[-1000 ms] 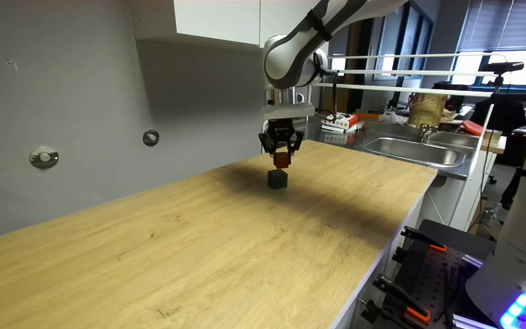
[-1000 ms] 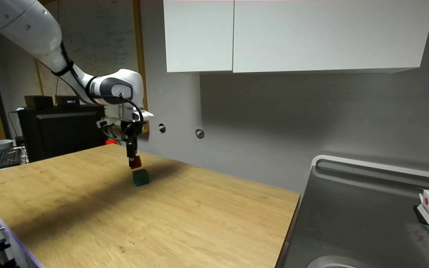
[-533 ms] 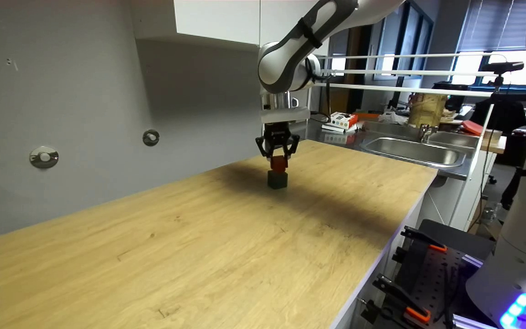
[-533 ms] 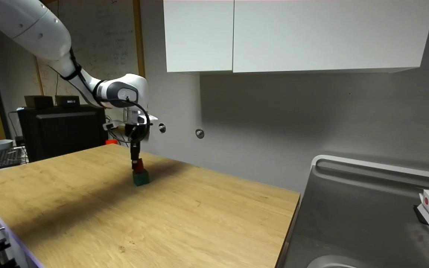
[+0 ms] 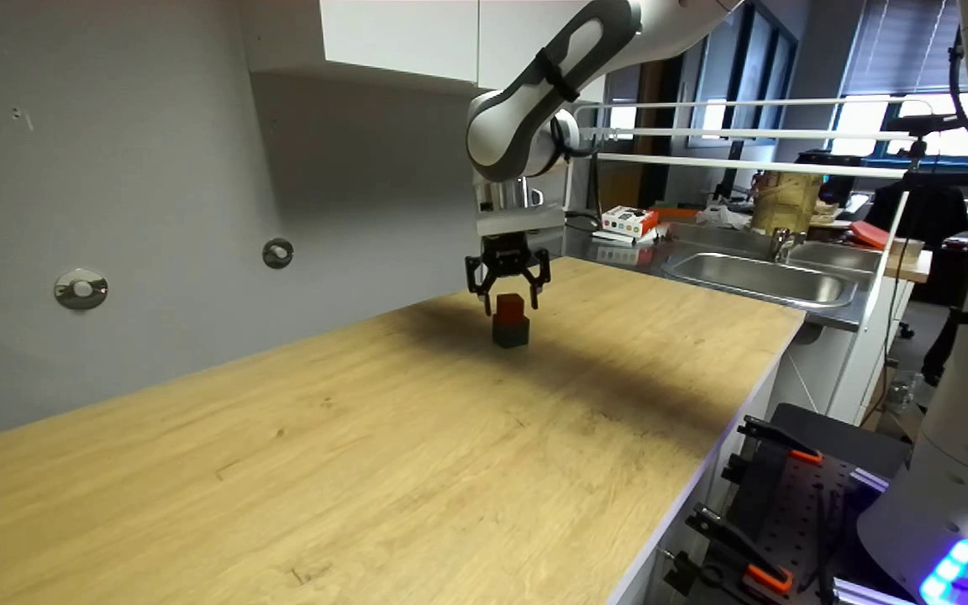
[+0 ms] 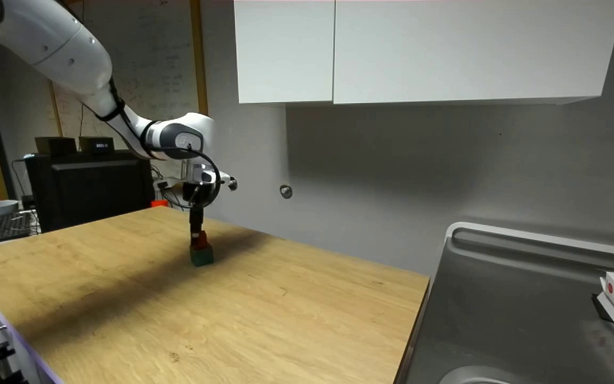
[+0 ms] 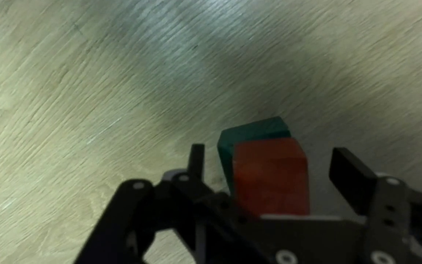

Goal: Put the orange block on the green block

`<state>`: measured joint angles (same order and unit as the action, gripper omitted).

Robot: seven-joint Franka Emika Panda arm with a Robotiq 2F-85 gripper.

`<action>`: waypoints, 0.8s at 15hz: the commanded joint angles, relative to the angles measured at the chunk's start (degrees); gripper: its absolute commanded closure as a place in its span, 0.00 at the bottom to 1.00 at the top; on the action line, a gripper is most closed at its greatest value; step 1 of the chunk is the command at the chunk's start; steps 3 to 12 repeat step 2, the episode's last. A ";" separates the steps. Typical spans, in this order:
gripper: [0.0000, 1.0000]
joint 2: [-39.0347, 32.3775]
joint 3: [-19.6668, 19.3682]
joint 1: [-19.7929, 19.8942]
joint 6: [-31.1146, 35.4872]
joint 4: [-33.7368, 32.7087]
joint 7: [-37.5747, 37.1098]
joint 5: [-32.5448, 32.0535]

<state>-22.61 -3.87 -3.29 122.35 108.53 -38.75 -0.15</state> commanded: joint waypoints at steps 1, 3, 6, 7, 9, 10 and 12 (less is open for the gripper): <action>0.00 -0.59 0.19 0.33 -2.41 -2.01 2.84 0.93; 0.00 -0.47 0.19 0.31 -2.21 -1.86 3.33 0.89; 0.00 -0.47 0.19 0.31 -2.21 -1.86 3.33 0.89; 0.00 -0.47 0.19 0.31 -2.21 -1.86 3.33 0.89; 0.00 -0.47 0.19 0.31 -2.21 -1.86 3.33 0.89; 0.00 -0.47 0.19 0.31 -2.21 -1.86 3.33 0.89; 0.00 -0.47 0.19 0.31 -2.21 -1.86 3.33 0.89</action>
